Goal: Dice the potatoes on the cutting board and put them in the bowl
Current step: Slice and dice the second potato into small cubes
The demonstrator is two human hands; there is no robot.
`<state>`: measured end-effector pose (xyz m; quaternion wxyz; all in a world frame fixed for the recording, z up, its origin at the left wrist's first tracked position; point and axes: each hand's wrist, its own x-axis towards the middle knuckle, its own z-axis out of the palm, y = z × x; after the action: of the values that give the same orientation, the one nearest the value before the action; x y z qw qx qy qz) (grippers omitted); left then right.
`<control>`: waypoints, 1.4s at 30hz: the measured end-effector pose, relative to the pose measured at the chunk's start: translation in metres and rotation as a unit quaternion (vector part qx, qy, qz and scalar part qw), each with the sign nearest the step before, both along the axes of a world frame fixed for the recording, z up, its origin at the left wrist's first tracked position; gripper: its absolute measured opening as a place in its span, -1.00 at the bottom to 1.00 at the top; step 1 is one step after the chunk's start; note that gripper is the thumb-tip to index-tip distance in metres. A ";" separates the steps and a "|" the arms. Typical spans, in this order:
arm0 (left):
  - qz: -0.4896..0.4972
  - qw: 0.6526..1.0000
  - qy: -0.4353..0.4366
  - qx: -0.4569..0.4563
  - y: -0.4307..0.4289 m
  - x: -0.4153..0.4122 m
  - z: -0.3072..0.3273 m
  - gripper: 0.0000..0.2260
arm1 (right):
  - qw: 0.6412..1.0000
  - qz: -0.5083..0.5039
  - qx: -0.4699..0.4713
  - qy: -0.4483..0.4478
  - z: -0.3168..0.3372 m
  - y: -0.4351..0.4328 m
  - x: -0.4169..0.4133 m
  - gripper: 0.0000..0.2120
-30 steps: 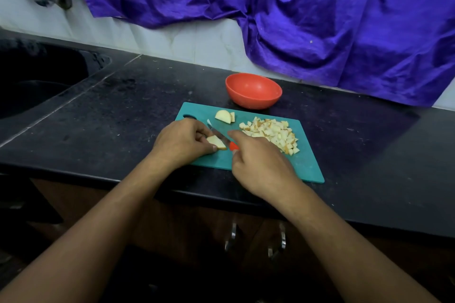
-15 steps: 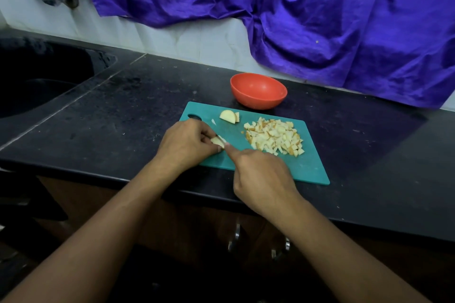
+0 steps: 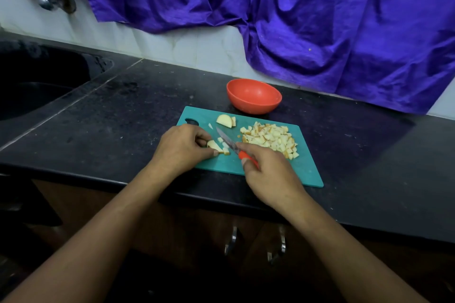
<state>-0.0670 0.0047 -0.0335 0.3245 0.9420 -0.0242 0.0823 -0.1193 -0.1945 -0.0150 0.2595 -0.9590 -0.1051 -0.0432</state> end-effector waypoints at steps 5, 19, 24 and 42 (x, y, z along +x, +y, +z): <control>0.010 1.000 -0.004 -0.012 0.003 0.002 -0.002 -0.70 | 0.995 0.012 -0.098 -0.029 0.018 0.017 0.000 -0.57; 0.024 0.999 -0.022 0.009 -0.001 0.001 -0.003 -0.80 | 0.977 0.054 -0.194 -0.075 -0.010 0.025 -0.007 -0.41; 0.025 0.999 -0.020 0.017 -0.001 0.000 -0.001 -0.79 | 0.979 0.059 -0.180 -0.078 -0.014 0.013 -0.011 -0.46; 0.040 0.996 -0.048 -0.069 0.011 -0.001 -0.005 -0.78 | 0.987 0.069 -0.123 -0.074 -0.007 0.014 -0.016 -0.55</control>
<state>-0.0679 0.0157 -0.0383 0.3839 0.9124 0.0034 0.1418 -0.1354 -0.1801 -0.0221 0.1335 -0.9683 -0.1942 -0.0829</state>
